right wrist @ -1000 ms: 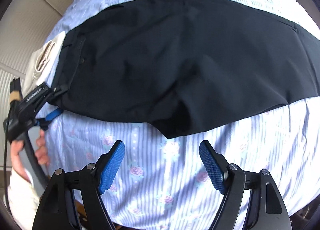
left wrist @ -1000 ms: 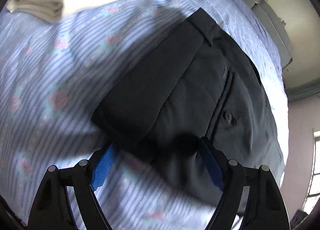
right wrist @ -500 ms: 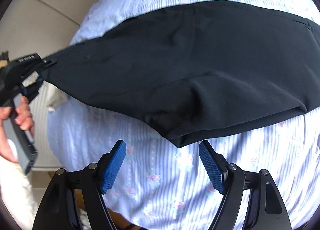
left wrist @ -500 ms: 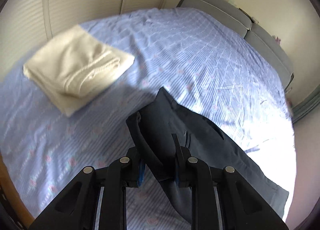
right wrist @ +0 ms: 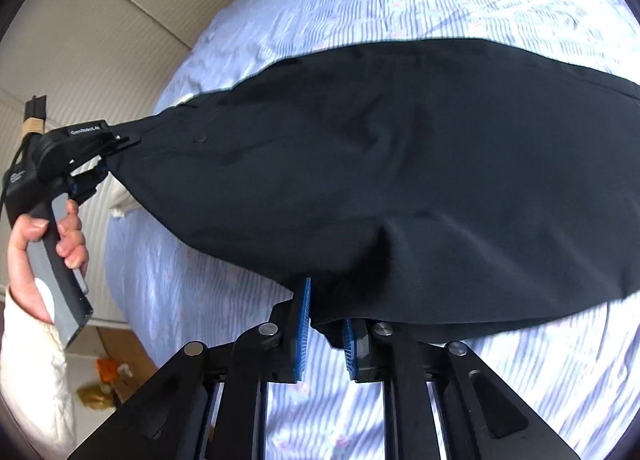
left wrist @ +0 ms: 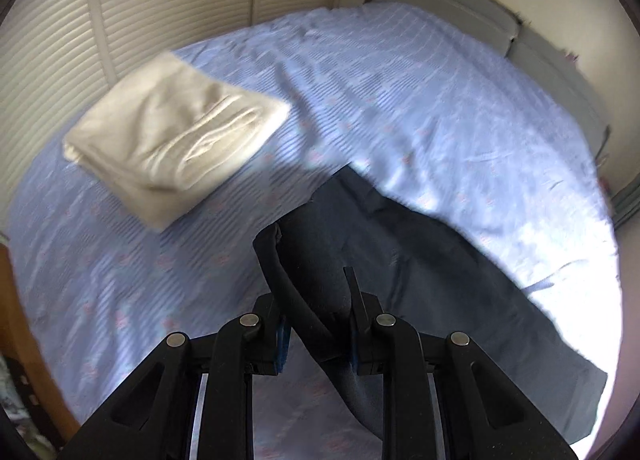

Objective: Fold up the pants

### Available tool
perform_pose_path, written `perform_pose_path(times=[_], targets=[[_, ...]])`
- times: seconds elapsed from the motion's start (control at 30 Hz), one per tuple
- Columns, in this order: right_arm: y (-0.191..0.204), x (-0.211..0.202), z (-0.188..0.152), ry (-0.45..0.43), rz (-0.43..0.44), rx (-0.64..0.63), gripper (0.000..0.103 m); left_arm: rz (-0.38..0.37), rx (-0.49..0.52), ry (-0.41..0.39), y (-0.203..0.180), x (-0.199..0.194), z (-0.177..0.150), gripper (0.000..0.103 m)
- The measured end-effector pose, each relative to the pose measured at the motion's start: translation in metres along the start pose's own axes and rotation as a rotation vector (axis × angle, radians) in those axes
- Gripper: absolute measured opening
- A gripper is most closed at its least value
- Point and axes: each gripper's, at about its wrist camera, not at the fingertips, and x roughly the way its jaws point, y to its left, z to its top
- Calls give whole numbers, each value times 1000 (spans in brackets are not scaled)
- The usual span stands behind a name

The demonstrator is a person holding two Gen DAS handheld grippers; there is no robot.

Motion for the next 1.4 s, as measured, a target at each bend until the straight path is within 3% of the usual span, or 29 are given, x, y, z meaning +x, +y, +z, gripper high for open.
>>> perform_pose_path(times=[0.2, 0.37, 0.5, 0.57, 0.63, 0.7, 0.93, 1.1, 1.4], targets=[[-1, 37, -24, 115, -73, 11, 14, 65, -10, 140, 30, 49, -29, 23], [-11, 55, -34, 196, -126, 43, 15, 74, 28, 207, 38, 79, -40, 27], [-8, 50, -46, 264, -202, 94, 20, 132, 174, 190, 29, 67, -35, 48], [-2, 31, -48, 238, -224, 96, 32, 175, 276, 153, 25, 51, -33, 55], [3, 7, -49, 186, -240, 109, 48, 244, 390, 74, 23, 27, -30, 55], [11, -22, -46, 122, -279, 119, 51, 240, 480, 27, 25, 0, -24, 56], [31, -130, -45, -165, -325, 186, 60, 16, 655, -79, -1, -91, -7, 60], [29, -204, -56, -355, -352, 265, 60, -215, 716, -133, -48, -142, 5, 62], [-9, -304, -86, -585, -408, 441, 61, -554, 884, -160, -153, -200, -33, 66]])
